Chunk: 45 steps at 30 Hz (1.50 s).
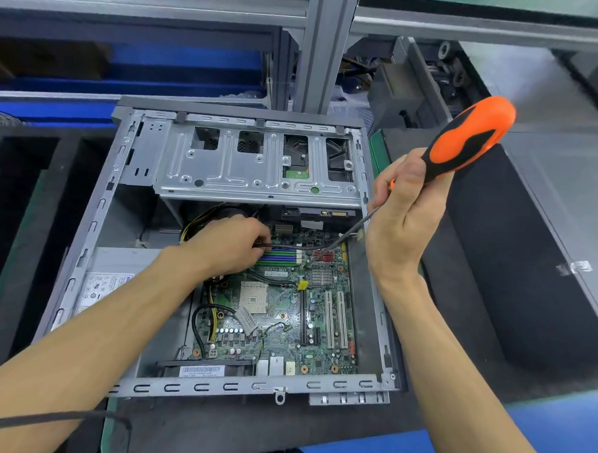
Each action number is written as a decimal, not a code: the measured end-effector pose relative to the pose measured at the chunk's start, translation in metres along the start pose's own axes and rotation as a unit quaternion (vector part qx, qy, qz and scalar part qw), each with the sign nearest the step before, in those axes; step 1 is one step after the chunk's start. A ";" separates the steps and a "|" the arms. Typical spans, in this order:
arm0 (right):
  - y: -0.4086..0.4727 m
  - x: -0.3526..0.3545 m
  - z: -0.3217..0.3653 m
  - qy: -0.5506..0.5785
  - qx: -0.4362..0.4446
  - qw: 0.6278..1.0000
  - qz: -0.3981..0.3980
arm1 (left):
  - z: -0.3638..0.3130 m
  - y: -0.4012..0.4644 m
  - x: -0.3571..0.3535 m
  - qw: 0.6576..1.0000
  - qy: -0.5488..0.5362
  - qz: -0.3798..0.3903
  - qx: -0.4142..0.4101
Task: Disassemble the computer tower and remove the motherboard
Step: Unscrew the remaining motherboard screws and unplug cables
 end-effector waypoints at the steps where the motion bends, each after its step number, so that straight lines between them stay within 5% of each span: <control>1: 0.000 -0.001 0.001 0.000 0.003 1.000 0.002 | 0.000 0.000 0.000 1.000 0.000 0.000 0.001; 11: 0.004 -0.021 0.009 -0.041 -0.040 0.987 0.149 | -0.005 -0.006 0.001 1.000 -0.013 0.018 -0.005; 19: 0.016 -0.039 0.017 -0.089 -0.101 0.926 0.353 | -0.031 -0.031 0.028 0.996 -0.009 0.059 -0.061; 23: 0.022 -0.033 0.020 -0.159 -0.069 0.927 0.332 | -0.060 -0.048 0.094 0.991 -0.059 -0.074 -0.093; 27: 0.021 -0.026 0.025 -0.200 -0.053 0.941 0.269 | -0.110 -0.083 0.170 0.913 -0.218 -0.270 -0.214; 30: 0.017 -0.033 0.032 -0.199 -0.052 0.933 0.296 | -0.142 -0.100 0.192 0.893 -0.215 -0.284 -0.276; 37: 0.004 -0.043 0.036 -0.200 -0.074 0.886 0.413 | -0.165 -0.107 0.205 0.920 -0.065 -0.258 -0.289; 45: 0.011 -0.026 0.048 -0.179 -0.014 0.934 0.307 | -0.176 -0.099 0.210 0.919 0.110 -0.353 -0.135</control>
Point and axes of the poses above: each hand's wrist, its own y-axis towards the middle knuckle, its own x-axis out of the back of the hand, z = x × y, the point moved 7 cm from there along y, towards the middle knuckle, and after that the axes turned 6 degrees about -y, right-handed, at the moved point
